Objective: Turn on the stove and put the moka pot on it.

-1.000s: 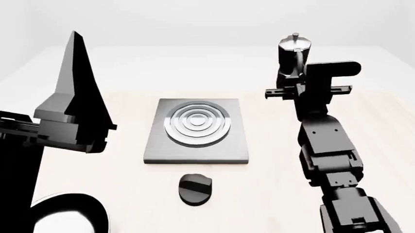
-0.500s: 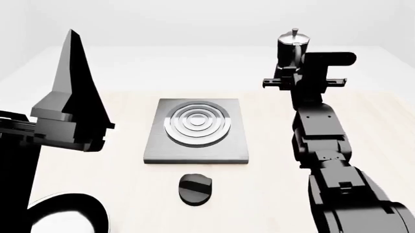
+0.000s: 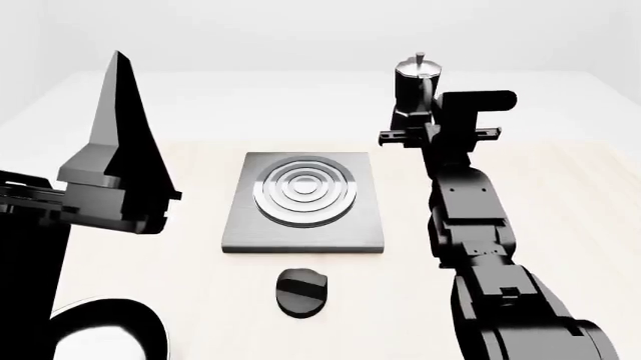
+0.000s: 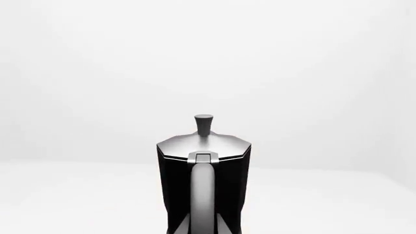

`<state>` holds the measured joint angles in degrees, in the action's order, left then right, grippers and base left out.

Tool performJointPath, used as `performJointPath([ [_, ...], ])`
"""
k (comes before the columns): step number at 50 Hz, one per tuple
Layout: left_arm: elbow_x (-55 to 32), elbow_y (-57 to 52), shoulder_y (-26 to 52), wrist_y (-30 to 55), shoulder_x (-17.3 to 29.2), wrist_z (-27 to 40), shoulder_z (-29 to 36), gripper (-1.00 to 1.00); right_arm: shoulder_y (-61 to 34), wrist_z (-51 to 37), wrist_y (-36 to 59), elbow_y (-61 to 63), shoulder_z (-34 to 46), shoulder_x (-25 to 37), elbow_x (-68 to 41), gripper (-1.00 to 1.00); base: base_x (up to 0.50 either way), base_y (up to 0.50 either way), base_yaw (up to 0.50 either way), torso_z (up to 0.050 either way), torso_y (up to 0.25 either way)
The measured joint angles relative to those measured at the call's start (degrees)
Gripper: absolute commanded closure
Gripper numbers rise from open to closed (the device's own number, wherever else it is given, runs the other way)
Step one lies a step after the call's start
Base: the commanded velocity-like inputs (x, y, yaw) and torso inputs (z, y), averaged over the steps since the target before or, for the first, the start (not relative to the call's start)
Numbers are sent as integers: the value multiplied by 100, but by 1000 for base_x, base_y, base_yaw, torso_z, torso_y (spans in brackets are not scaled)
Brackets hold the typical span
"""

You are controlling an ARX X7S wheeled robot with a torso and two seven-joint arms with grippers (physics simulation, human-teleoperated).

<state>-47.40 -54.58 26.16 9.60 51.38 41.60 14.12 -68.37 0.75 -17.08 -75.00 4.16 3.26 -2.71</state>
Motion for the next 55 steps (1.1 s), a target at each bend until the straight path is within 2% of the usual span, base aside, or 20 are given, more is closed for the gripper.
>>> performJointPath([
  [9,39,15,-34,-26,-8,-9,31,-100,176,283,-149,0,-80,-166,-22,100,0,0,0,2,2],
  [16,43,16,-49,-39,10,-4,36,-100,284,410,-296,0,539,-245,-742,100,0,0,0,0,0],
  [33,12,8,-61,-75,77,25,18,-100,426,468,-695,0,3061,-305,-3360,100,0,0,0,0,2],
  [55,-29,-11,-85,-128,149,66,4,-100,420,394,-1387,78,6953,-311,-7080,100,0,0,0,0,1],
])
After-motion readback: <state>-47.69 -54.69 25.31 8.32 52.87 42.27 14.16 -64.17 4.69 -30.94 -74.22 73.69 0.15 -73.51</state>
